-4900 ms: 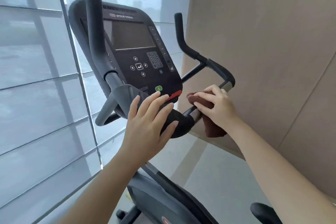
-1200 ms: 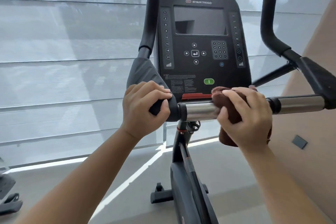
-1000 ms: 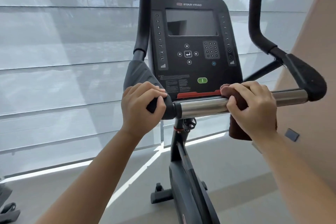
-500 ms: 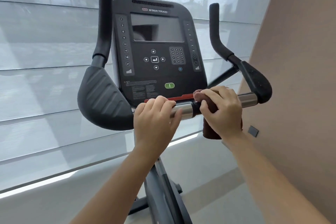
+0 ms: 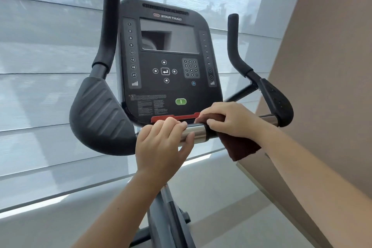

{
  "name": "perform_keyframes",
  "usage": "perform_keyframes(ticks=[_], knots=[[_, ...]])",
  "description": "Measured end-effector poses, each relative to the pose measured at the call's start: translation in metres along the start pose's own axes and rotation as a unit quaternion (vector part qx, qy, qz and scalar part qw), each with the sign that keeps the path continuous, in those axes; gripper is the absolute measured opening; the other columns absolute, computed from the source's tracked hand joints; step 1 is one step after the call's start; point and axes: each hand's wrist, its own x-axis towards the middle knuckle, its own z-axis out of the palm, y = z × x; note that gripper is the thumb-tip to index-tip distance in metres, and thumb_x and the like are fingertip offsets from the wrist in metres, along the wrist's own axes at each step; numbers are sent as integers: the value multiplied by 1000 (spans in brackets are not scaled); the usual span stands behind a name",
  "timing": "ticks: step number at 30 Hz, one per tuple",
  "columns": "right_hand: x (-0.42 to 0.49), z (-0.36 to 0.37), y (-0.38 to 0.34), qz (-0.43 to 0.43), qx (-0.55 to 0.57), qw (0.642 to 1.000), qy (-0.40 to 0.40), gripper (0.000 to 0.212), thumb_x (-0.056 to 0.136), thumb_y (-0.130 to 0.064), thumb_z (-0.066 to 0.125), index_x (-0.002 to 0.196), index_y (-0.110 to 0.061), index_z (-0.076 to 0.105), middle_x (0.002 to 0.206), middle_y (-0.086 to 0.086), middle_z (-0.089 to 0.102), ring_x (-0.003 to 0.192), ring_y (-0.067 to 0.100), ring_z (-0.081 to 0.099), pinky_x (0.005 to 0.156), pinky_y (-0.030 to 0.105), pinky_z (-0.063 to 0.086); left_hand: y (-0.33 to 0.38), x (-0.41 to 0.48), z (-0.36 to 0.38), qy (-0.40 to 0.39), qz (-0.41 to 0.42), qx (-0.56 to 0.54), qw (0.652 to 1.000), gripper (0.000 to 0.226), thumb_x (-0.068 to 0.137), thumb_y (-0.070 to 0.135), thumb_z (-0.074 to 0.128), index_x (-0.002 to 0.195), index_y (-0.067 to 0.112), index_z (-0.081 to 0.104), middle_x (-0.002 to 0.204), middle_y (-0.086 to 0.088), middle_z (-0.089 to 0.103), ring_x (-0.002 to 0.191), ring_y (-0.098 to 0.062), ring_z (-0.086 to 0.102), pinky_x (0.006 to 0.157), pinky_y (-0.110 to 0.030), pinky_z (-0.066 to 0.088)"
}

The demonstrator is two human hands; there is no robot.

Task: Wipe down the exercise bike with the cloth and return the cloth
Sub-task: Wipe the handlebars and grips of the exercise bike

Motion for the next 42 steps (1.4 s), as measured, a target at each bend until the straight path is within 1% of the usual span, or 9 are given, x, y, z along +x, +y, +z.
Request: perform_keyframes(ticks=[5, 9, 13, 17, 21, 24, 29, 33, 42], knots=[[18, -22, 14, 33, 3, 990, -141, 36, 84, -18, 50, 87, -51, 64, 91, -33, 61, 92, -4, 57, 86, 20, 45, -2, -1, 4, 17, 15, 15, 1000, 21, 82, 32, 60, 78, 13, 69, 70, 2, 67, 57, -17, 59, 50, -30, 38], [16, -13, 8, 14, 28, 995, -97, 32, 84, -21, 50, 85, -50, 65, 89, -30, 61, 91, -6, 56, 82, 20, 44, -2, -1, 4, 26, 19, 26, 999, 21, 81, 31, 61, 77, 13, 70, 68, 2, 67, 56, -17, 59, 48, -31, 39], [-11, 22, 5, -32, -4, 984, 178, 27, 76, -31, 48, 94, -39, 67, 85, -9, 65, 82, 8, 58, 74, 29, 48, 0, -1, 2, 12, 3, 16, 1000, 20, 80, 31, 63, 78, 12, 70, 71, 1, 68, 59, -18, 60, 52, -30, 39], [-19, 71, 14, -84, -113, 859, 492, 28, 77, -21, 52, 91, -7, 72, 87, 11, 69, 77, 28, 64, 74, 43, 52, 3, 1, 0, 4, -26, 3, 1000, 18, 79, 30, 62, 76, 13, 69, 71, 2, 67, 60, -18, 59, 58, -29, 34], [1, 109, 10, -54, -86, 748, 656, 27, 82, -24, 47, 92, -10, 67, 92, 16, 68, 89, 28, 61, 81, 46, 51, 4, 1, 3, 13, -29, 20, 999, 19, 80, 30, 59, 74, 15, 69, 70, 4, 67, 59, -19, 59, 57, -30, 34], [15, 132, -3, -18, -41, 716, 697, 27, 83, -27, 44, 100, -14, 61, 105, 11, 60, 98, 31, 58, 89, 46, 47, 4, 1, 5, 21, -21, 32, 999, 21, 81, 31, 56, 74, 16, 69, 70, 4, 67, 60, -18, 59, 55, -31, 36], [3, 117, 33, -86, -162, 715, 674, 30, 74, -28, 48, 98, -15, 59, 103, 12, 58, 95, 32, 58, 82, 49, 51, 4, 0, 5, 29, -9, 38, 999, 26, 84, 33, 52, 74, 16, 70, 70, 5, 68, 61, -16, 61, 59, -25, 30], [12, 122, 5, -27, -63, 721, 690, 26, 79, -26, 46, 95, -14, 63, 96, 12, 64, 90, 34, 61, 84, 47, 50, 5, 2, 6, 31, -17, 41, 999, 24, 82, 32, 54, 72, 16, 69, 68, 5, 67, 59, -17, 60, 58, -27, 31], [-28, 74, 60, -104, -141, 813, 555, 26, 83, -22, 50, 97, -8, 67, 94, 19, 67, 90, 29, 59, 83, 42, 49, 6, 2, -2, -7, -20, 22, 1000, 21, 85, 29, 56, 79, 16, 72, 73, 4, 69, 63, -17, 62, 60, -25, 31]])
